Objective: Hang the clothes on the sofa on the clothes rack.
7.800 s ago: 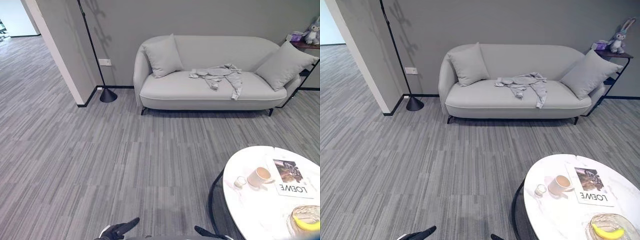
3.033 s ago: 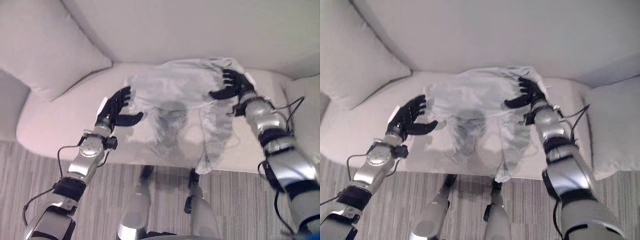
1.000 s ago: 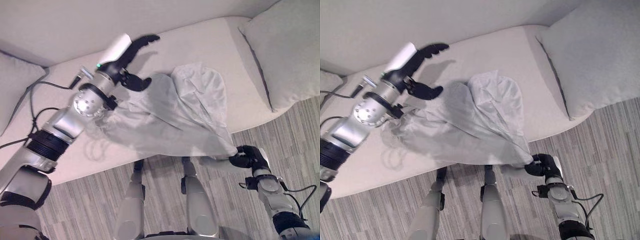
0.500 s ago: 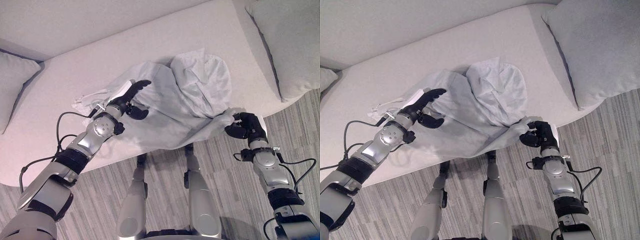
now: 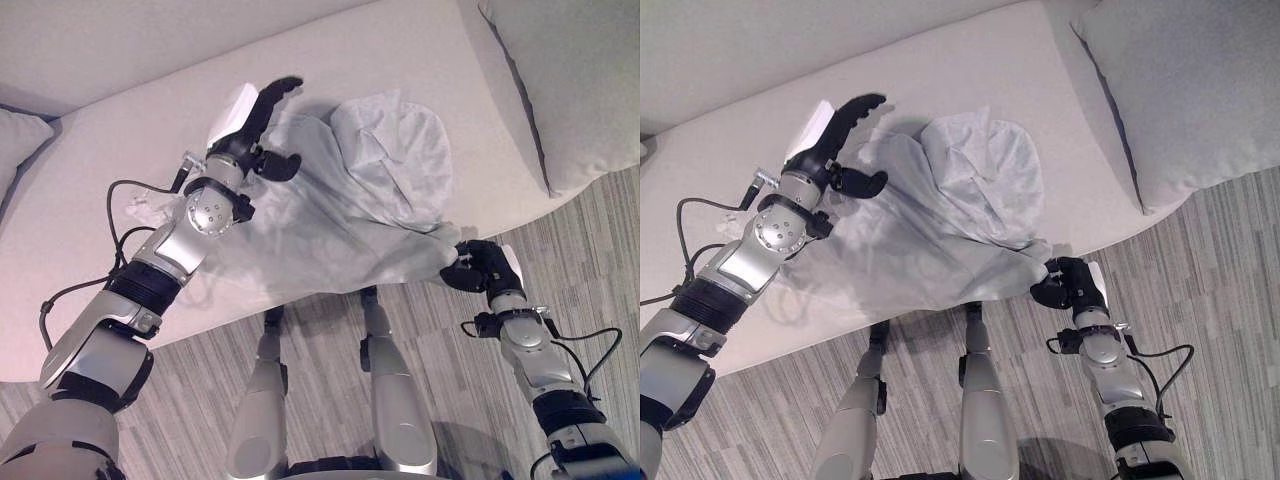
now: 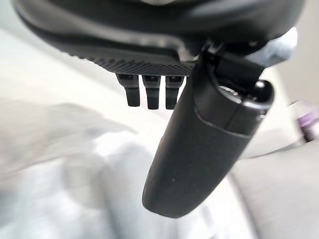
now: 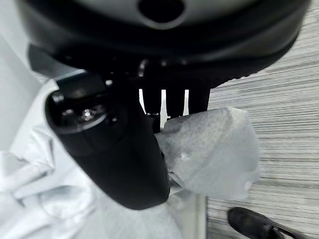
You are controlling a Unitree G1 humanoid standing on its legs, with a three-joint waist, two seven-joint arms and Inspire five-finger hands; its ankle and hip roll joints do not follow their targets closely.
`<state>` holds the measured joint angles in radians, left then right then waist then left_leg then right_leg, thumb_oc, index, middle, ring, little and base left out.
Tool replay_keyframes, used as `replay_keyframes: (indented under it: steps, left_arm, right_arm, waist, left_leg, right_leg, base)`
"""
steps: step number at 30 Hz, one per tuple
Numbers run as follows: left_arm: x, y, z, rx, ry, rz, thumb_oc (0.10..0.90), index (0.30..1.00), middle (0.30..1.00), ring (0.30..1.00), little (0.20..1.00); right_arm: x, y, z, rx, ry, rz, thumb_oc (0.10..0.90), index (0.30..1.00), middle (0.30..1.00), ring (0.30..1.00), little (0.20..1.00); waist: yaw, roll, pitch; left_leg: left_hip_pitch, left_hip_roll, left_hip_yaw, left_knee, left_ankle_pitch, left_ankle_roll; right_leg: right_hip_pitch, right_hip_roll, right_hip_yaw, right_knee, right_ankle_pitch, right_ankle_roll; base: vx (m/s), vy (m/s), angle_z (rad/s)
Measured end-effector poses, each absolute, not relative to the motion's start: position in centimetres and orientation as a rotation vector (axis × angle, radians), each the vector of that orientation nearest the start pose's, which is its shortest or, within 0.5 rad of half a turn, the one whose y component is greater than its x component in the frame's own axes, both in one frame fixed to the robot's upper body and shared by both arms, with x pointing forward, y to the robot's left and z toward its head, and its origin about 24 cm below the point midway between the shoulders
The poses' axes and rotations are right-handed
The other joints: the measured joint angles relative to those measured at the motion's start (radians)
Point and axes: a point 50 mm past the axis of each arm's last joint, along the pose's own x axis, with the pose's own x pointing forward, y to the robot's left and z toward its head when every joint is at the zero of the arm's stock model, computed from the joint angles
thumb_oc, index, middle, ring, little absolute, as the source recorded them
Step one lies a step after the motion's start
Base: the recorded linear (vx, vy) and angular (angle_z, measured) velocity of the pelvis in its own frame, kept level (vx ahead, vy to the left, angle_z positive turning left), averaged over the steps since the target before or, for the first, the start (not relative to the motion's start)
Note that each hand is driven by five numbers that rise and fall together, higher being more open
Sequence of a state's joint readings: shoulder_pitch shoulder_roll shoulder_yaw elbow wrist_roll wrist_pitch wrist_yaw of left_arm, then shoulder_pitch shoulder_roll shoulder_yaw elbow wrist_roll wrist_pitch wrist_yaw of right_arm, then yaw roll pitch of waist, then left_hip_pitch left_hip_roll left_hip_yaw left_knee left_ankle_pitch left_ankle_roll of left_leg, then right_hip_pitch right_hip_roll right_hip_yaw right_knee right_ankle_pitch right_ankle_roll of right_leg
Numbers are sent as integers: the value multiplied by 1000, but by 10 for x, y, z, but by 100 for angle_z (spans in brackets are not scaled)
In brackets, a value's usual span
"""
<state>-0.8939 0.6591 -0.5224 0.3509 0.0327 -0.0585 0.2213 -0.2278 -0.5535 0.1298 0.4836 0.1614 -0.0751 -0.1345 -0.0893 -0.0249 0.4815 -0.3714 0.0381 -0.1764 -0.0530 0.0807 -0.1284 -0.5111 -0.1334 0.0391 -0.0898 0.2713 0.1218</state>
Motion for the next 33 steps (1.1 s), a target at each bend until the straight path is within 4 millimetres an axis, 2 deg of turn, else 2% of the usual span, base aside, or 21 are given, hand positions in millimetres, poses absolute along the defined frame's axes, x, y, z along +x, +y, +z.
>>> replay_keyframes:
  steps: [6, 8, 10, 13, 16, 17, 21, 28, 29, 31, 32, 33]
  left_arm:
    - [369, 149, 221, 862, -543, -98, 800, 900, 900, 900, 900]
    - [372, 149, 213, 862, -510, -99, 800, 900, 900, 900, 900]
    - [378, 154, 197, 887, -433, -99, 800, 900, 900, 900, 900]
    - [383, 159, 188, 940, -381, -94, 800, 900, 900, 900, 900]
    - [390, 161, 191, 989, -362, -84, 800, 900, 900, 900, 900]
    - [394, 159, 201, 1019, -379, -78, 800, 900, 900, 900, 900]
    - [399, 163, 215, 1025, -402, -23, 800, 900, 900, 900, 900]
    - [402, 169, 211, 1090, -374, 1, 800, 900, 900, 900, 900]
    - [402, 169, 209, 1080, -370, 3, 599, 599, 599, 599, 599]
    - [401, 171, 203, 1076, -353, -1, 439, 359, 359, 359, 359]
    - [401, 173, 198, 1071, -340, -2, 400, 300, 300, 300, 300]
    - [400, 175, 193, 1071, -324, -5, 400, 300, 300, 300, 300]
  right_arm:
    - [291, -257, 30, -446, 175, -84, 400, 300, 300, 300, 300]
    - [291, -255, 30, -448, 173, -74, 400, 300, 300, 300, 300]
    - [292, -253, 30, -450, 168, -66, 400, 300, 300, 300, 300]
    - [293, -252, 32, -449, 161, -63, 400, 300, 300, 300, 300]
    - [293, -248, 33, -449, 149, -49, 400, 300, 300, 300, 300]
    - [293, -247, 34, -447, 134, -43, 400, 300, 300, 300, 300]
    - [294, -240, 39, -445, 97, -17, 400, 300, 300, 300, 300]
    - [293, -240, 38, -451, 99, -7, 400, 300, 300, 300, 300]
    - [293, -239, 37, -451, 101, -6, 400, 300, 300, 300, 300]
    - [292, -239, 37, -451, 101, -3, 400, 300, 300, 300, 300]
    - [293, -239, 37, -451, 101, -4, 400, 300, 300, 300, 300]
    - [293, -239, 38, -451, 98, -4, 400, 300, 300, 300, 300]
  waist:
    - [-5, 0, 0]
    - [-7, 0, 0]
    - [-12, 0, 0]
    - [-21, -1, 1]
    - [-28, -10, 5]
    - [-36, -12, 7]
    - [-66, -29, 15]
    - [-79, -30, 16]
    - [-79, -31, 16]
    - [-79, -31, 16]
    - [-79, -31, 16]
    - [-79, -31, 16]
  left_leg:
    - [3, 0, 5, 0, 0, 0]
    - [3, 0, 5, 0, 0, 0]
    - [2, 0, 5, 0, 0, 0]
    - [-3, 0, 6, -1, 0, 0]
    - [-6, 1, 10, -4, 0, 0]
    - [-7, 1, 16, -14, 2, 1]
    - [-7, 6, 24, -19, 2, 1]
    - [-3, 15, 33, -25, 3, 0]
    - [-3, 15, 33, -25, 3, 0]
    - [-2, 15, 36, -26, 3, -1]
    - [0, 16, 38, -27, 3, -1]
    - [1, 16, 39, -29, 4, -1]
  right_leg:
    - [0, 1, 3, 0, 0, 0]
    - [0, 1, 3, 0, 0, 0]
    - [0, 1, 3, 0, 0, 0]
    - [-5, 1, 4, 0, 0, 0]
    - [-12, 2, 8, 0, 0, 0]
    - [-22, 2, 12, 0, 0, 1]
    - [-28, 8, 20, 0, 1, 0]
    - [-32, 18, 26, 0, 2, -2]
    - [-33, 18, 27, 0, 2, -2]
    - [-34, 19, 30, 0, 2, -2]
    - [-34, 20, 32, 0, 3, -2]
    - [-34, 20, 33, 0, 3, -3]
  base:
    - [1, -1, -1]
    - [0, 0, 0]
    - [0, 0, 0]
    - [0, 0, 0]
    - [5, -5, -6]
    - [8, -14, -9]
    - [3, -15, -7]
    - [-2, -11, -3]
    - [-6, -9, -3]
    - [-3, -7, -2]
    - [-8, -6, -5]
    - [-22, -9, -3]
